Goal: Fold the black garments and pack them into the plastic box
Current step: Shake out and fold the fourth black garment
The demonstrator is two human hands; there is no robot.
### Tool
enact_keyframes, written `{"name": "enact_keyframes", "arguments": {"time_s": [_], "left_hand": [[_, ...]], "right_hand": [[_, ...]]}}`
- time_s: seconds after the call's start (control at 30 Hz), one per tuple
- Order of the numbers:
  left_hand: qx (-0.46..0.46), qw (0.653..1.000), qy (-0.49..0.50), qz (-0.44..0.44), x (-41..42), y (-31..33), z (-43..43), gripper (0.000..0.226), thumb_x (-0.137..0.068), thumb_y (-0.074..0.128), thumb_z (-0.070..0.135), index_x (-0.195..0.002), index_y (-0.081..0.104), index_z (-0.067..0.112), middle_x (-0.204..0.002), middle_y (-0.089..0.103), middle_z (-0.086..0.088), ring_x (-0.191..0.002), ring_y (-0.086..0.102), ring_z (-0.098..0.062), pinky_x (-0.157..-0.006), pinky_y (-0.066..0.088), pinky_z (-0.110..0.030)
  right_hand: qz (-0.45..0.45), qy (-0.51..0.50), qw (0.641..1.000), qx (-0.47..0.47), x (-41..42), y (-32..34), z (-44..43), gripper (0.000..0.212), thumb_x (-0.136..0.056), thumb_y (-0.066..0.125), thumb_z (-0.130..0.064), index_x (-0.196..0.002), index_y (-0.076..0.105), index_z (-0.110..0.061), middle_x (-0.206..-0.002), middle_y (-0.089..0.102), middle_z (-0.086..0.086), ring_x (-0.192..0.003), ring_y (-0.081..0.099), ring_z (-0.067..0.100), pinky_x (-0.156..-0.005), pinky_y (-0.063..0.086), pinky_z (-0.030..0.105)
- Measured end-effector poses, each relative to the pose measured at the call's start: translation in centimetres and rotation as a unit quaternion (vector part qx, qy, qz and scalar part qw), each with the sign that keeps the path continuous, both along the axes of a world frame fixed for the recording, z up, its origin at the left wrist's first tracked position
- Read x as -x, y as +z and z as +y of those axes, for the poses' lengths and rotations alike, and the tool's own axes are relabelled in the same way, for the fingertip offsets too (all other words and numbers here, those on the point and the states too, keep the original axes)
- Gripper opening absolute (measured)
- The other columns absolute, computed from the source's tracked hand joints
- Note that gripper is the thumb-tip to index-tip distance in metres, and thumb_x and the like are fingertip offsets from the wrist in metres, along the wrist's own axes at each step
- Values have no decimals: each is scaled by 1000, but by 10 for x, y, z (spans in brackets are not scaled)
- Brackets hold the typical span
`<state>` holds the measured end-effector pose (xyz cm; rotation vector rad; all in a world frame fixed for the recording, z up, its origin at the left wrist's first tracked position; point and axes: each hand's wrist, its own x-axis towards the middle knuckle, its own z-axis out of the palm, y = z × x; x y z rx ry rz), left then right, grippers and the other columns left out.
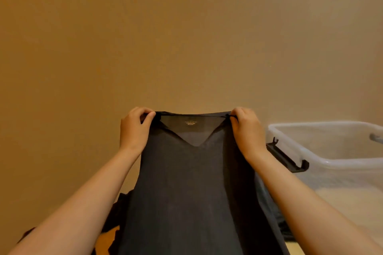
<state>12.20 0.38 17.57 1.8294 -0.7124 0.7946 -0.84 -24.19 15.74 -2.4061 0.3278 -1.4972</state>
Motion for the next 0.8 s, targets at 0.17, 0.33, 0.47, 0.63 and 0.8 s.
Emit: {"name": "enact_keyframes", "arguments": {"time_s": [0.17,0.33,0.47,0.63,0.8], "left_hand": [[-55,995,0,86,-40,-60,-21,13,-96,59,18,-89,71,14,-87,66,6,-79,57,-1,-66,38,-8],[-115,982,0,147,-61,-105,-27,14,-94,61,18,-85,71,16,-84,68,3,-84,62,-14,-70,39,-23],[-166,958,-37,229,-75,-118,-34,16,-94,62,17,-109,67,15,-115,66,-3,-113,59,-22,-88,44,-29],[-331,885,-126,301,-76,-137,-37,66,-94,62,20,-151,29,24,-162,11,-5,-149,12,-20,-120,13,-33],[-304,898,-132,290,-59,-145,-29,47,-98,55,22,-144,43,20,-157,30,-2,-145,26,-18,-116,18,-30]], "right_hand": [[81,-1,997,-18,-43,-58,-13,14,-97,50,-9,-88,59,-5,-90,59,8,-89,50,24,-67,50,46],[147,-21,989,-12,-61,-92,-15,12,-98,49,-15,-93,59,-10,-92,60,4,-90,53,22,-61,48,38],[207,-4,976,-62,-75,-108,-20,18,-97,51,-13,-114,57,-12,-116,60,9,-109,54,28,-79,50,39],[479,19,873,-89,-82,-124,-22,90,-93,55,-11,-153,-9,-35,-162,-13,6,-148,-1,37,-120,11,47],[488,17,871,-46,-64,-133,-17,78,-96,55,-31,-155,4,-31,-162,-13,1,-148,-12,25,-121,4,43]]}}
